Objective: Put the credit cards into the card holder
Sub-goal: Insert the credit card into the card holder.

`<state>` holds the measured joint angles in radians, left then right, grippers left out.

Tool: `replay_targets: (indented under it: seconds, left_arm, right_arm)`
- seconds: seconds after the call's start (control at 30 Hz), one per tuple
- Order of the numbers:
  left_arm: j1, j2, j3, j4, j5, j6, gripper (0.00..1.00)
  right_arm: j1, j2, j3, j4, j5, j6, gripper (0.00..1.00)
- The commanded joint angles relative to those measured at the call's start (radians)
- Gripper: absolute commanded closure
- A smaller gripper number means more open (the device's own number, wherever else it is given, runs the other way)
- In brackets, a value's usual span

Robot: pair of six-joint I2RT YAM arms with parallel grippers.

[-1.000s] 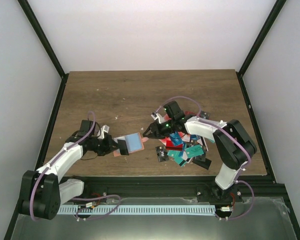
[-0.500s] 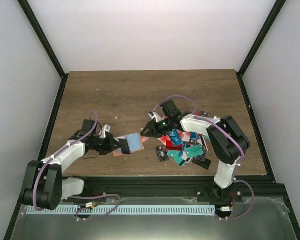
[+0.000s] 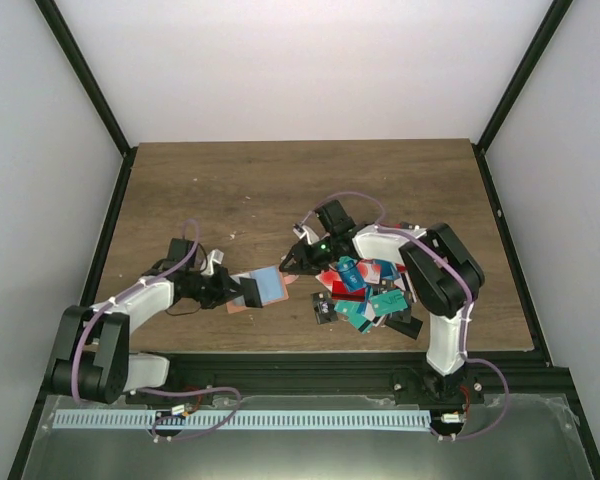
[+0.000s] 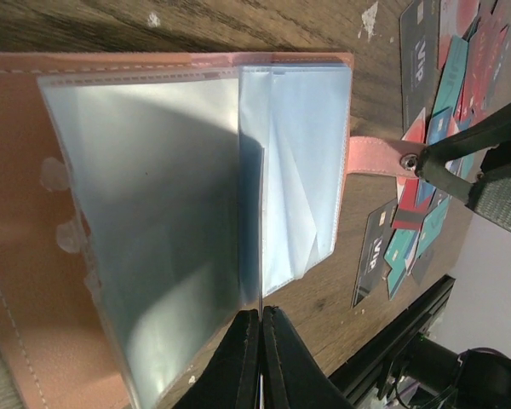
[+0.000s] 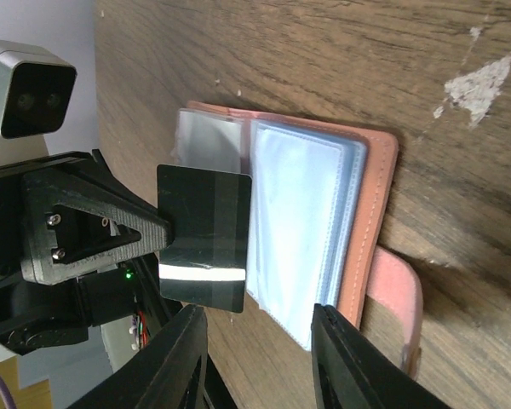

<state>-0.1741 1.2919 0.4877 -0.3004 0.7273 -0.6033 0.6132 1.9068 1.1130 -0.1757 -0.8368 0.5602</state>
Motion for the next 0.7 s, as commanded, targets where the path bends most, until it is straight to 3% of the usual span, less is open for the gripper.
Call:
replay_targets:
  seconds: [0.0, 0.67]
  left_arm:
    - [0.005, 0.021, -0.011, 0.046, 0.015, 0.009, 0.96]
    - [0.007, 0.097, -0.003, 0.123, 0.023, 0.014, 0.96]
  right_arm:
    - [0.01, 0.054, 0.061, -0.02, 0.0, -0.039, 0.64]
    - [0.01, 0.173, 0.103, -0.053, -0.003, -0.09, 0.68]
